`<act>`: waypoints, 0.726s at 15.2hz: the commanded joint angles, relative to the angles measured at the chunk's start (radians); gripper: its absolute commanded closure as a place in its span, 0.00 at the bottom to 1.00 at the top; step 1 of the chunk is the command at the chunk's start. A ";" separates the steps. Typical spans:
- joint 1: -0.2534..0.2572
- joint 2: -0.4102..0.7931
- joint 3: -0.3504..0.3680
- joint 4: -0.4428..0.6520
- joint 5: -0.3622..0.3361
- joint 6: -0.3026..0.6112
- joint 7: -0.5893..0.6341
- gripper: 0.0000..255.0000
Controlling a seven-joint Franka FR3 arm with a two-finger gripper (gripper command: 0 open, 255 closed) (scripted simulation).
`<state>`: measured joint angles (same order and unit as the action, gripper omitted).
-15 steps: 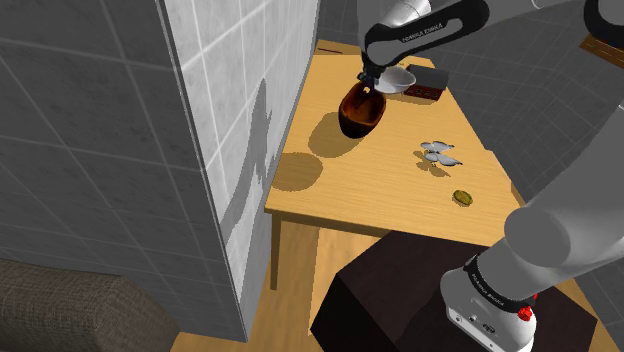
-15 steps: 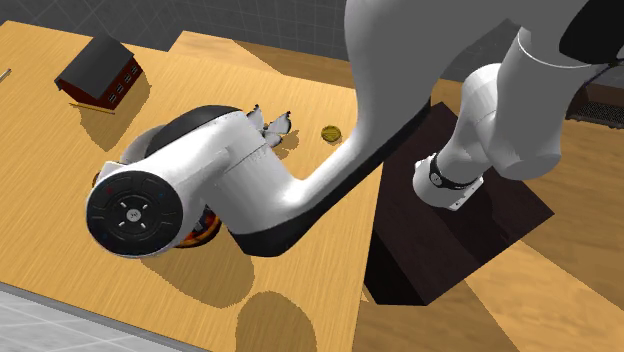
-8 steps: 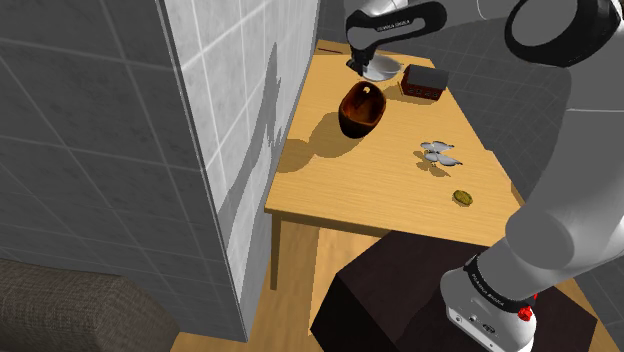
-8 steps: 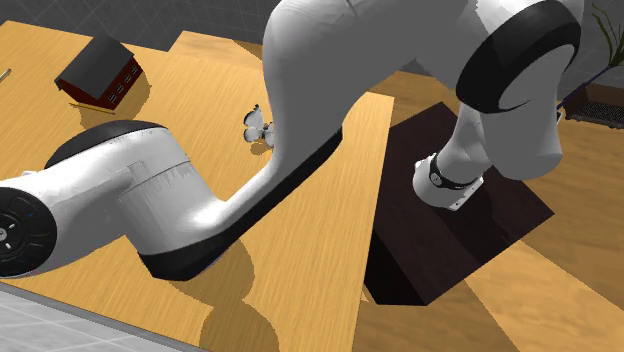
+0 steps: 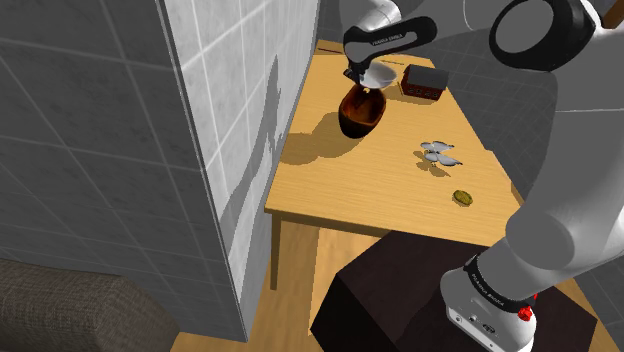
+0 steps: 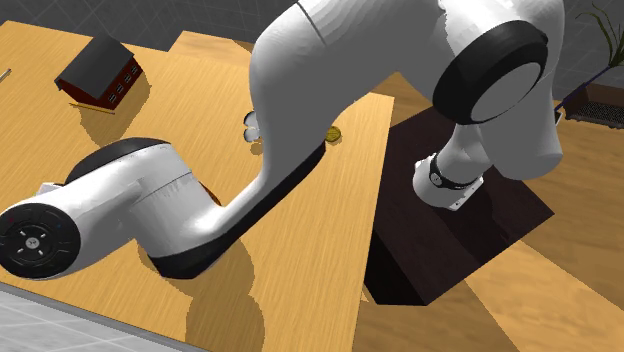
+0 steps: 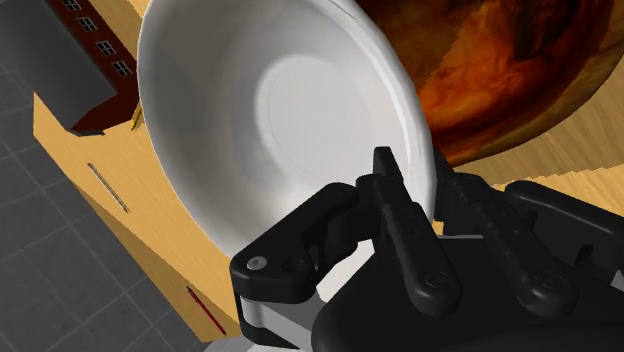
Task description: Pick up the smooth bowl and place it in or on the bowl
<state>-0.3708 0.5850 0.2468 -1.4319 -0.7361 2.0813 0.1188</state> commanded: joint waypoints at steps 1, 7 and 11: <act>0.001 0.010 -0.003 -0.008 -0.008 0.016 0.012 1.00; 0.005 0.043 -0.015 -0.032 -0.032 0.063 0.050 1.00; 0.005 0.046 -0.016 -0.034 -0.034 0.068 0.053 1.00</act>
<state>-0.3659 0.6307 0.2304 -1.4662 -0.7698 2.1485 0.1713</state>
